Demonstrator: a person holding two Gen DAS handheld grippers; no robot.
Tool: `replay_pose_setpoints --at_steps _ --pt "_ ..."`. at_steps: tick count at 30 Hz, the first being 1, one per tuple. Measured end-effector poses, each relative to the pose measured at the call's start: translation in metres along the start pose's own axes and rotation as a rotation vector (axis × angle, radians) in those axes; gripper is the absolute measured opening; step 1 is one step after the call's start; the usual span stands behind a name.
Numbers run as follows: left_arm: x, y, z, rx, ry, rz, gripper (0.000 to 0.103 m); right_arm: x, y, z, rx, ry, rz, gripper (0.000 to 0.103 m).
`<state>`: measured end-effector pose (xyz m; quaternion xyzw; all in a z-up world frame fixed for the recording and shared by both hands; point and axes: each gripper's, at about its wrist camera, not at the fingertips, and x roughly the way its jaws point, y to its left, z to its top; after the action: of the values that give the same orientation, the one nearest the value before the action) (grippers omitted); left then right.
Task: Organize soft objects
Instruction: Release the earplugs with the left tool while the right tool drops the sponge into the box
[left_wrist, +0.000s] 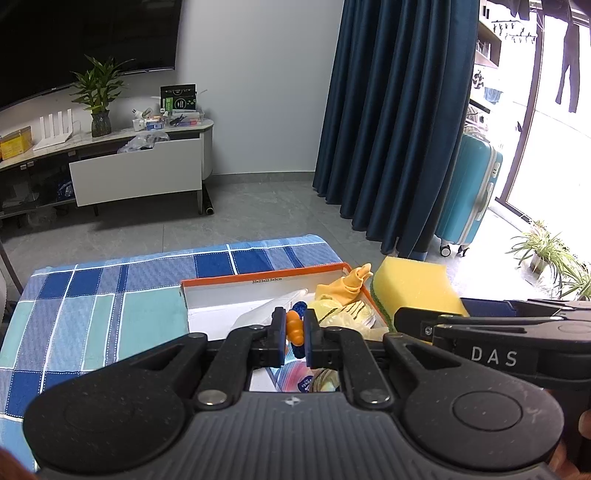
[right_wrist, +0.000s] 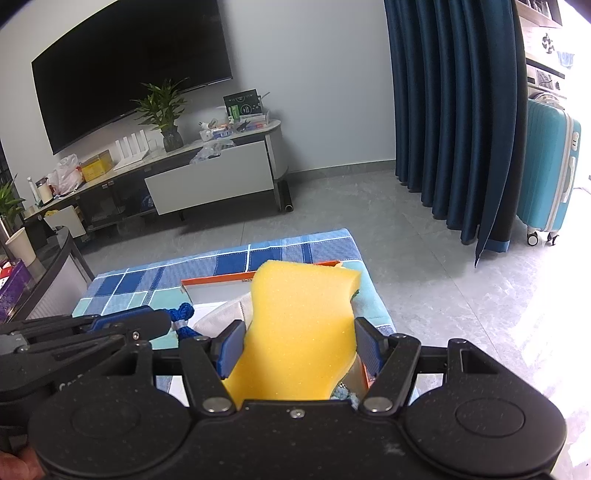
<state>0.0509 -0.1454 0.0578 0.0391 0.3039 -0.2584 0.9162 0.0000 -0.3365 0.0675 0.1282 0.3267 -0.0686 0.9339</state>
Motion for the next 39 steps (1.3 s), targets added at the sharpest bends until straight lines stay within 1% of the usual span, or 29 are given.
replay_pose_setpoints --at_steps 12,17,19,24,27,32,37,39 --pt "0.012 0.006 0.007 -0.006 0.009 -0.009 0.012 0.016 0.002 0.005 -0.001 0.029 -0.002 0.078" --pt "0.016 0.007 0.009 -0.005 0.012 -0.015 0.012 0.022 0.003 0.004 0.002 0.041 0.001 0.080" --pt "0.018 0.008 0.010 -0.003 0.012 -0.014 0.012 0.024 0.001 0.006 0.004 0.047 0.009 0.081" --pt "0.022 0.011 0.011 -0.009 0.019 -0.012 0.012 0.026 -0.002 0.007 0.015 0.043 0.024 0.080" --pt "0.024 0.012 0.012 -0.010 0.022 -0.012 0.012 0.025 -0.006 0.008 0.038 0.054 0.069 0.082" --pt "0.030 0.009 0.015 -0.005 0.033 -0.036 0.012 0.015 -0.009 0.008 0.047 0.011 0.012 0.082" --pt "0.038 0.001 0.023 0.022 0.034 -0.055 0.013 0.006 -0.017 0.008 0.067 -0.010 -0.008 0.082" --pt "0.043 -0.002 0.025 0.043 0.035 -0.059 0.014 0.003 -0.020 0.007 0.068 -0.020 -0.013 0.082"
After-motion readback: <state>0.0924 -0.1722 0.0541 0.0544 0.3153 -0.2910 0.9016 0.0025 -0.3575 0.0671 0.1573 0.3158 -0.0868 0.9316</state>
